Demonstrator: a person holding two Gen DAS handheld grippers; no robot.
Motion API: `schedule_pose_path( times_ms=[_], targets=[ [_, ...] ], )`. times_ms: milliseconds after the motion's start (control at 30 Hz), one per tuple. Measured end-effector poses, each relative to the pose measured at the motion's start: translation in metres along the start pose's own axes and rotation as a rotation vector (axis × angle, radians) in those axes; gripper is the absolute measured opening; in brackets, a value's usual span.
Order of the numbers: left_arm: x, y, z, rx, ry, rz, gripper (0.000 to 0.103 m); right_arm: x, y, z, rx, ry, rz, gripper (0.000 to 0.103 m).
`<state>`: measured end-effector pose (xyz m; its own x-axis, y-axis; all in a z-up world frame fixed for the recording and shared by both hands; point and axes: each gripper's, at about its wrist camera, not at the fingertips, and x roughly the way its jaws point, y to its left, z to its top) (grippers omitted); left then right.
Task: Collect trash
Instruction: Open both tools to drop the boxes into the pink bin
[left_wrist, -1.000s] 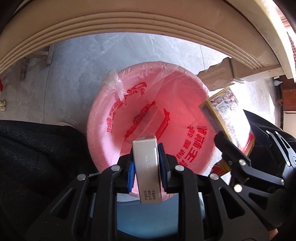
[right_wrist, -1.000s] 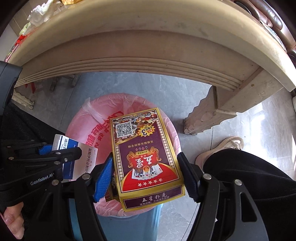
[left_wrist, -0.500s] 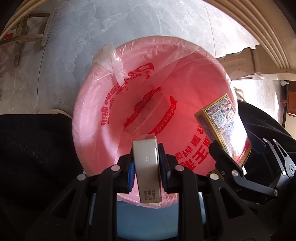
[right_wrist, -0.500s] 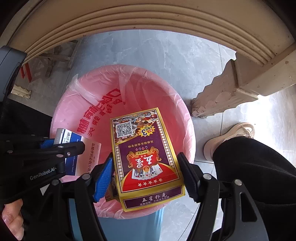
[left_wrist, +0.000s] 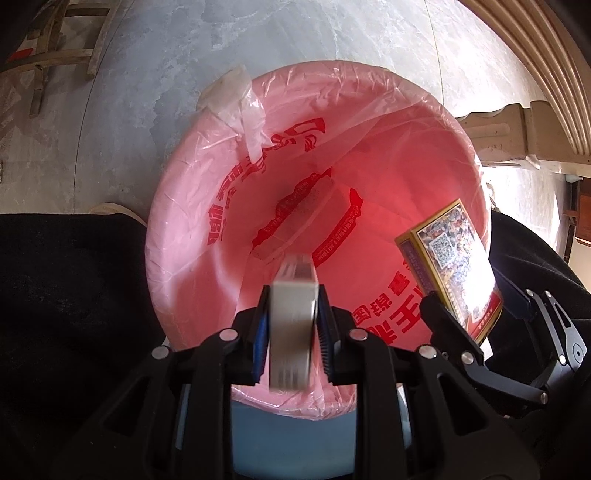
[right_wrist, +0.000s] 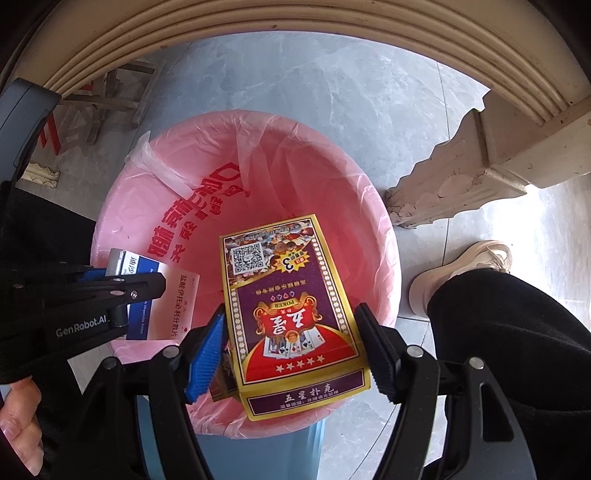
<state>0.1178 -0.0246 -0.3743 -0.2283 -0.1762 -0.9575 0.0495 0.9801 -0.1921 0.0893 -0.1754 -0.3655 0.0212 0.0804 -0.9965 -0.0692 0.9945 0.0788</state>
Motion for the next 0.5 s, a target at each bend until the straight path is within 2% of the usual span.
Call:
schedule_pose_path(
  times_ms=[67, 100, 133, 200, 233, 267, 500],
  targets=[
    [-0.001, 0.000, 0.000, 0.003, -0.006, 0.020, 0.025, 0.000, 0.000, 0.000, 0.001, -0.002, 0.005, 0.067],
    [-0.001, 0.000, -0.001, 0.005, -0.007, 0.028, 0.035, 0.000, 0.000, -0.001, 0.000, -0.002, 0.002, 0.068],
    [-0.001, 0.000, -0.001, 0.008, -0.011, 0.032, 0.040, 0.000, 0.000, 0.000, -0.004, 0.001, -0.003, 0.068],
    [-0.005, -0.002, -0.001, 0.018, -0.030, 0.048, 0.044, 0.001, 0.002, 0.000, -0.012, 0.008, -0.013, 0.079],
    [-0.006, -0.003, -0.001, 0.028, -0.039, 0.062, 0.047, 0.001, 0.004, 0.000, -0.017, 0.007, -0.017, 0.080],
    [-0.007, -0.005, -0.002, 0.037, -0.047, 0.075, 0.056, 0.001, 0.004, 0.000, -0.020, 0.004, -0.020, 0.080],
    [-0.011, -0.002, -0.001, 0.050, -0.064, 0.089, 0.061, 0.001, 0.004, 0.000, -0.020, 0.011, -0.015, 0.080]
  ],
)
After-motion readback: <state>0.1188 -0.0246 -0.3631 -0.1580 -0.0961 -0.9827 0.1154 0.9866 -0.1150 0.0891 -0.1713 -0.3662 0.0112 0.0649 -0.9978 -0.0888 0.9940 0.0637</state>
